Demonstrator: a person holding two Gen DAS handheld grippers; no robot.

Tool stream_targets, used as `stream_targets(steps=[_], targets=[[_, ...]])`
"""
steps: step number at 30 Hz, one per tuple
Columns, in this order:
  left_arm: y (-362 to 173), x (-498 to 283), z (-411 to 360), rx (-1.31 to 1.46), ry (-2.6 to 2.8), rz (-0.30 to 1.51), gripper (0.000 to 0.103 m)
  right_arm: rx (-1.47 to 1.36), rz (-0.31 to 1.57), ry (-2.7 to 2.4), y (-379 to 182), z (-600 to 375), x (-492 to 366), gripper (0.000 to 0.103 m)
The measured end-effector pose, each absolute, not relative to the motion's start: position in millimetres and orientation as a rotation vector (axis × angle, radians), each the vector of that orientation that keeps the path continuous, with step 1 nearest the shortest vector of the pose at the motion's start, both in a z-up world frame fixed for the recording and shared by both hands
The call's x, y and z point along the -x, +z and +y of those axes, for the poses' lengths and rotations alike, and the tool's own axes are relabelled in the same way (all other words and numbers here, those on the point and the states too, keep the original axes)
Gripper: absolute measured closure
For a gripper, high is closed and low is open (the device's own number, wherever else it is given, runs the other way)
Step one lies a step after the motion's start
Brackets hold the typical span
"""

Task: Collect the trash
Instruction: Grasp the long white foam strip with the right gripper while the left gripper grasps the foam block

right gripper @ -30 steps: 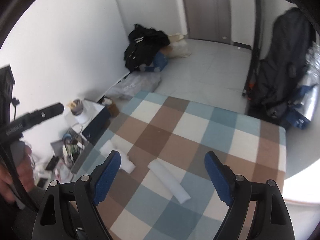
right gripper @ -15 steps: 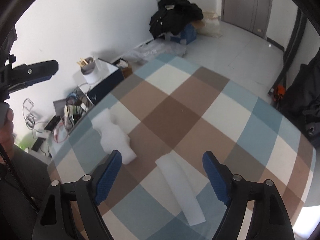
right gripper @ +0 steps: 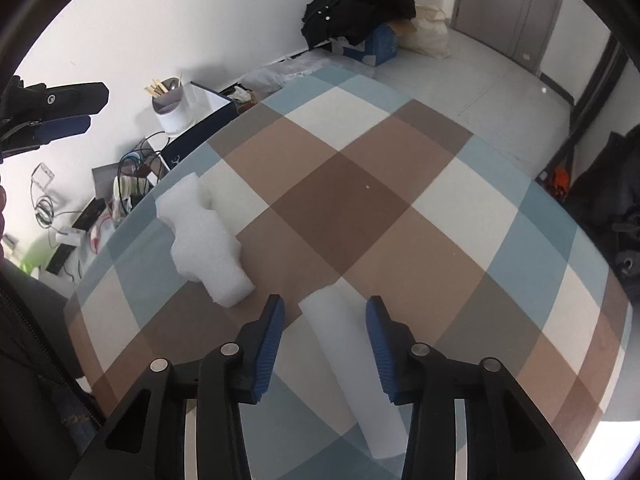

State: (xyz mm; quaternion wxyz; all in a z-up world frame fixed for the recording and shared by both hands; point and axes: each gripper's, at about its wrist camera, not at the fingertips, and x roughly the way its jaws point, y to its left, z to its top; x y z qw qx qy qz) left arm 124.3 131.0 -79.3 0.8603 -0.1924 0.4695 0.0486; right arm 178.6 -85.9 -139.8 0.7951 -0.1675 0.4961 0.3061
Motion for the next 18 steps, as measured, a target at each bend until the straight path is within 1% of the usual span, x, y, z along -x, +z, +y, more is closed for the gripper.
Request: stream_targets(steps=[1, 2, 3, 5, 8, 13, 18], targets=[[-79.2, -124.7, 131.3, 0.412, 0.099, 0.983, 0.012, 0.369, 1.061, 0.643, -139.7, -84.1, -179.5, 0.072], [-78.6, -125.4, 130.8, 0.415, 0.093, 0.981, 0.012, 0.372, 1.062, 0.638, -139.2, -83.5, -179.7, 0.076], [-78.2, -126.3, 129.5, 0.410, 0.089, 0.982, 0.012, 0.361, 1.071, 0.642, -138.3, -83.5, -180.4, 0.083], [-77.9, -127.0, 126.3, 0.397, 0.083, 0.981, 0.012, 0.357, 1.075, 0.634, -137.0, -83.5, -180.2, 0.085], [-80.7, -126.5, 121.7, 0.388, 0.063, 0.995, 0.012, 0.323, 1.075, 0.635, -133.6, -88.2, -180.1, 0.095], [-92.0, -129.8, 112.4, 0.413, 0.040, 1.062, 0.012, 0.201, 1.081, 0.608, -125.4, -108.3, -184.5, 0.097], [-100.9, -133.9, 89.9, 0.368, 0.002, 1.107, 0.012, 0.082, 1.097, 0.586, -118.7, -124.2, -191.2, 0.098]])
